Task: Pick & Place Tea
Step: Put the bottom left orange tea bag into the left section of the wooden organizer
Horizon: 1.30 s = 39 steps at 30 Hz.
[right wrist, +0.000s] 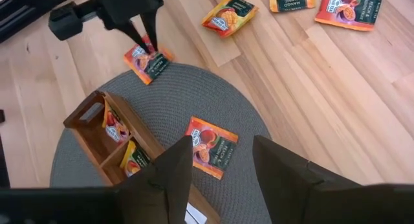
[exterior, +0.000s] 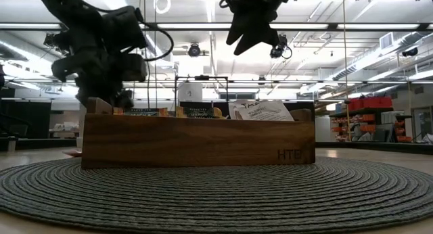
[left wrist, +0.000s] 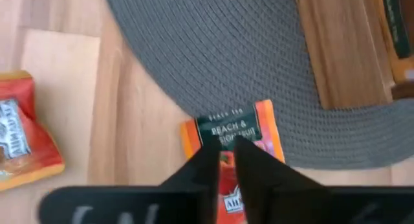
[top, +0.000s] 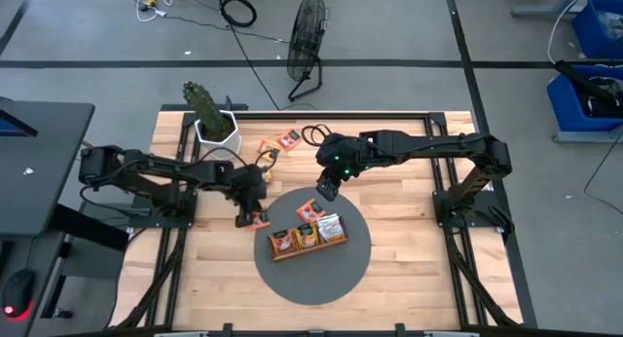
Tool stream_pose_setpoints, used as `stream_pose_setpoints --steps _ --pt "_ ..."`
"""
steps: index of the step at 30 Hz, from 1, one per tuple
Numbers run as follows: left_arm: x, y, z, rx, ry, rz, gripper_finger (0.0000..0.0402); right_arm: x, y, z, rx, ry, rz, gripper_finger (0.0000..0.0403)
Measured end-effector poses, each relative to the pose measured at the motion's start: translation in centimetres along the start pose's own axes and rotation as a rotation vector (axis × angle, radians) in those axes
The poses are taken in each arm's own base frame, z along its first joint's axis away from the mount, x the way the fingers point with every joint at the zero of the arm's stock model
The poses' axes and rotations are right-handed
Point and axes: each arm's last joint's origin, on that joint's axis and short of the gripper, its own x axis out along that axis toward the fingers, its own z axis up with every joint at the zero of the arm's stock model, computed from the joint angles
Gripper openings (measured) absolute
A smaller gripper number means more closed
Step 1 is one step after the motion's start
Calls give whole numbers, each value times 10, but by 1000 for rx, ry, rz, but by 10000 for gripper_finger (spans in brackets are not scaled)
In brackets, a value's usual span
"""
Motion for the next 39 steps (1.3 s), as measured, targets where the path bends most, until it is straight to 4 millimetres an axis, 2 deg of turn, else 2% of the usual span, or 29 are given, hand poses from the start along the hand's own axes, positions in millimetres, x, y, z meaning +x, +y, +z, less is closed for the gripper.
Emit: stream_pose_setpoints --steps 6,9,12,15,18,20,29,34,39 --pt "5 1 2 -14 0 7 168 0 0 0 8 -1 0 169" --pt "13 3 -4 -30 43 35 218 0 0 0 8 -1 0 169" --pt "22 5 -14 -74 120 41 249 0 0 0 15 0 0 169" --pt "28 5 -21 -84 163 40 255 0 0 0 14 1 0 169" --pt "30 3 -22 -70 172 62 235 0 0 0 14 0 0 169" --pt "30 1 -22 -61 174 77 206 0 0 0 12 -4 -6 169" --pt "31 3 -24 -122 174 150 15 0 0 0 11 -13 -23 169" --pt "24 6 -23 -164 159 160 4 0 0 0 14 -13 -23 169" --pt "-1 9 -16 -195 133 255 2 0 1 3 19 -38 -10 169"
